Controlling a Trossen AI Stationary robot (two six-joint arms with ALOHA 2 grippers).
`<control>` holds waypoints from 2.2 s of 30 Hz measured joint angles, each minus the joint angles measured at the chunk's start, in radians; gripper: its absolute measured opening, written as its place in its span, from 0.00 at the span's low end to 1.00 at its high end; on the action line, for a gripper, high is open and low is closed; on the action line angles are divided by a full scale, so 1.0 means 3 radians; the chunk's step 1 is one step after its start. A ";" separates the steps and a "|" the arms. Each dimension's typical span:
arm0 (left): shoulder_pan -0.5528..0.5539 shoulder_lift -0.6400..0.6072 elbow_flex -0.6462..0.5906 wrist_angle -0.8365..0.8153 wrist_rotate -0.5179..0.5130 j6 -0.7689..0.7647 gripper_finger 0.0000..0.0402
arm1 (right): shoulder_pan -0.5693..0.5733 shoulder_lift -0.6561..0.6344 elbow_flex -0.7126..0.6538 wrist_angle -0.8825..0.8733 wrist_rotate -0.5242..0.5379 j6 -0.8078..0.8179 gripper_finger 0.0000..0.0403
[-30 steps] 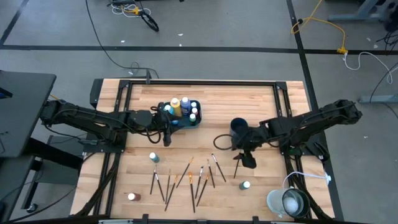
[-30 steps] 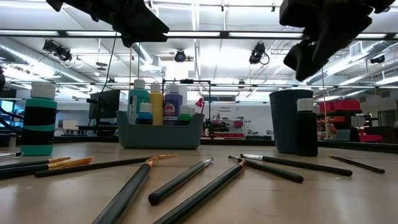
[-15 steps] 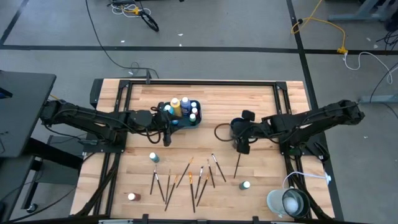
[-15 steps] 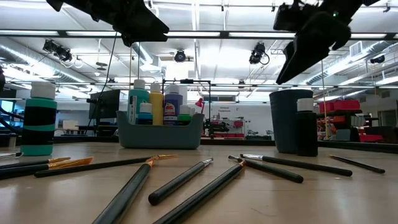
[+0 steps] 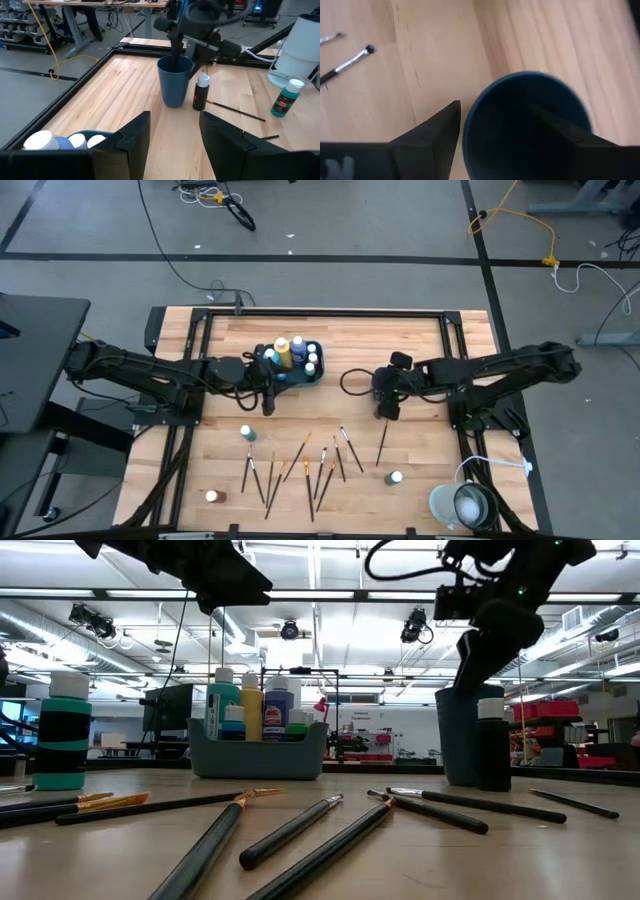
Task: Pick & Place Paint Supplies
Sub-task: Adjust the blue cup
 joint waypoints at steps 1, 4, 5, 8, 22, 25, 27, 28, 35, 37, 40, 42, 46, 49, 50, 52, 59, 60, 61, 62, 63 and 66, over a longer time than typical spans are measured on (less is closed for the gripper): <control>0.0000 0.0000 0.0001 0.0001 0.0002 0.0000 0.45 | -0.0001 0.0028 0.0000 0.0010 -0.0020 -0.0003 0.53; 0.0001 0.0000 0.0001 -0.0001 0.0002 0.0020 0.45 | -0.0001 0.0075 0.0000 0.0003 -0.0015 -0.0012 0.49; 0.0001 0.0000 0.0000 -0.0001 0.0000 0.0041 0.45 | -0.0001 0.0084 0.0000 0.0009 -0.0011 -0.0016 0.47; 0.0000 0.0000 0.0001 0.0000 0.0000 0.0070 0.45 | -0.0001 0.0097 0.0000 -0.0036 -0.0009 -0.0037 0.36; 0.0001 0.0000 0.0000 0.0000 -0.0001 0.0085 0.45 | -0.0093 0.0089 0.0277 0.0124 0.0049 -0.0219 0.03; 0.0001 0.0000 0.0001 0.0025 -0.0003 0.0118 0.45 | -0.0208 0.0089 0.0556 0.0124 0.0012 -0.0413 0.02; 0.0001 0.0000 0.0001 0.0075 -0.0003 0.0130 0.45 | -0.0331 0.0106 0.0745 0.0155 -0.0033 -0.0538 0.02; 0.0001 0.0000 0.0001 0.0104 -0.0003 0.0150 0.45 | -0.0401 0.0133 0.0823 0.0157 -0.0049 -0.0607 0.02; 0.0001 0.0000 0.0001 0.0148 -0.0003 0.0171 0.45 | -0.0891 0.0609 0.1087 0.0127 -0.0650 -0.0967 0.01; 0.0000 0.0000 0.0001 0.0148 -0.0003 0.0171 0.45 | -0.1001 0.0758 0.1099 0.0146 -0.0867 -0.1005 0.01; 0.0000 0.0000 0.0001 0.0147 -0.0001 0.0177 0.45 | -0.1131 0.0959 0.1099 0.0223 -0.1033 -0.1076 0.01; 0.0000 0.0000 0.0001 0.0148 -0.0003 0.0181 0.45 | -0.1204 0.1067 0.1099 0.0239 -0.1119 -0.1121 0.01; 0.0001 0.0000 0.0001 0.0146 -0.0003 0.0181 0.45 | -0.1317 0.1213 0.1099 0.0278 -0.1255 -0.1180 0.01; 0.0001 0.0000 0.0001 0.0146 -0.0003 0.0182 0.45 | -0.1378 0.1256 0.1101 0.0301 -0.1258 -0.1227 0.01; 0.0000 0.0000 0.0001 0.0143 -0.0003 0.0182 0.45 | -0.1392 0.1257 0.1101 0.0302 -0.1259 -0.1242 0.01; 0.0001 0.0000 0.0001 0.0145 -0.0003 0.0181 0.45 | -0.1408 0.1256 0.1101 0.0300 -0.1277 -0.1274 0.01; 0.0001 0.0000 0.0001 0.0142 -0.0003 0.0181 0.45 | -0.1418 0.1257 0.1101 0.0303 -0.1321 -0.1345 0.09; 0.0001 0.0000 0.0001 0.0142 -0.0003 0.0181 0.45 | -0.1418 0.1257 0.1101 0.0305 -0.1320 -0.1346 0.12; 0.0001 0.0000 0.0001 0.0142 -0.0002 0.0181 0.45 | -0.1418 0.1257 0.1101 0.0305 -0.1319 -0.1345 0.14; 0.0000 0.0000 0.0001 0.0142 -0.0003 0.0181 0.45 | -0.1418 0.1256 0.1101 0.0305 -0.1318 -0.1346 0.16; 0.0000 0.0000 0.0001 0.0142 -0.0002 0.0181 0.45 | -0.1418 0.1257 0.1101 0.0305 -0.1318 -0.1348 0.18; 0.0000 0.0000 0.0001 0.0142 -0.0001 0.0181 0.45 | -0.1418 0.1257 0.1101 0.0310 -0.1316 -0.1359 0.24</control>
